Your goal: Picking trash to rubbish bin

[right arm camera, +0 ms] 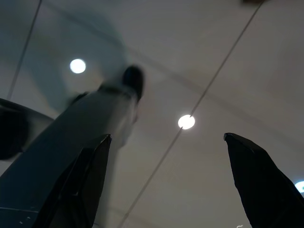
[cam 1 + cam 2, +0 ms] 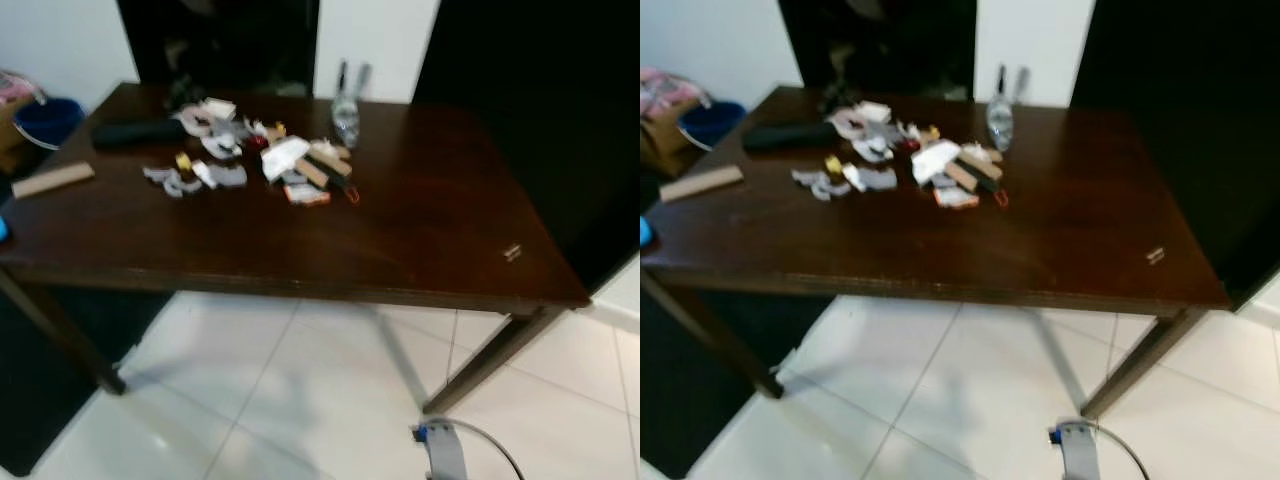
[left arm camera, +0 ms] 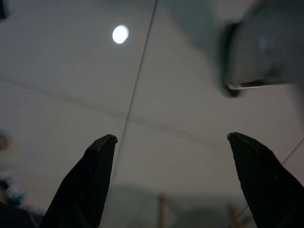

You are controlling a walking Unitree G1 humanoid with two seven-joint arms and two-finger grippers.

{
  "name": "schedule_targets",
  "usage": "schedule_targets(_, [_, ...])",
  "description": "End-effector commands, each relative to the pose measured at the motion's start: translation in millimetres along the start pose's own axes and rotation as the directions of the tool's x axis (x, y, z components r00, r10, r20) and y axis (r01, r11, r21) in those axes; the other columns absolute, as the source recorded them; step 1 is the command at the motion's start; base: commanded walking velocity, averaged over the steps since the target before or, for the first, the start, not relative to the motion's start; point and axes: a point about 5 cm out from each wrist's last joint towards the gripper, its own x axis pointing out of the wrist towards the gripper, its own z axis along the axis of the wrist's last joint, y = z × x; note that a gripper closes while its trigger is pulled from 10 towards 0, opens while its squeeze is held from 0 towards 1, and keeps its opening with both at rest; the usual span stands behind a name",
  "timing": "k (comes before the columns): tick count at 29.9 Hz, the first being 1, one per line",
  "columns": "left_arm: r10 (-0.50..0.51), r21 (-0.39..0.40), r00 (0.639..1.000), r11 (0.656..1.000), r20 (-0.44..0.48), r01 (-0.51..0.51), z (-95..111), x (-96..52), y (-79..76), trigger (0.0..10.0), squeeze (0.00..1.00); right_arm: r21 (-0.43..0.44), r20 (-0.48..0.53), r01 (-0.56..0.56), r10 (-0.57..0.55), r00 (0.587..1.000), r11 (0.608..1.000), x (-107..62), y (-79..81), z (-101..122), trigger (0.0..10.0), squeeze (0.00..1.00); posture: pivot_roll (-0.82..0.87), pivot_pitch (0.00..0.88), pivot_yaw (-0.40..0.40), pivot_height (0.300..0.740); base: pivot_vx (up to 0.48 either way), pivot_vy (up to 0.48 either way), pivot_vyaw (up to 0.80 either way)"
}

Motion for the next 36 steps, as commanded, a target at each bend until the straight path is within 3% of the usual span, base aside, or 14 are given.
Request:
schedule_targets(1, [-0.007,0.006,1.0,1.0,-0.023,0.007,-8.3,-0.5,-3.4,10.0,0.0,0.019,-0.006,0.003,-0.003,1.0,1.0,0.0,0.6,-2.7,10.0,0.0,0.15,0.081,-0.048,0.74,0.368,0.0,0.0])
schedule_targets(11, [-0.001,0.012,1.0,1.0,-0.02,0.001,-6.5,-0.3,-2.7,10.0,0.0,0.075,-0.022,0.003,-0.001,1.0,0.997,-0.1,-0.3,-3.8,10.0,0.0,0.14,0.062,-0.046,0.74,0.355,0.0,0.0])
schedule_targets(24, [0.002,0.009,1.0,1.0,-0.008,-0.002,-1.3,0.3,-3.6,10.0,0.0,0.049,-0.098,0.115,-0.11,0.989,0.992,-4.5,-19.2,-17.6,10.0,0.0,0.12,0.067,-0.045,0.74,0.0,0.0,-0.78])
schedule_targets(36, [-0.002,-0.003,1.0,1.0,-0.012,0.002,-2.3,0.4,-6.0,10.0,0.0,0.011,-0.098,0.115,-0.113,0.989,0.993,-6.3,-25.4,-20.0,10.0,0.0,0.12,0.081,-0.049,0.74,0.0,0.0,0.0])
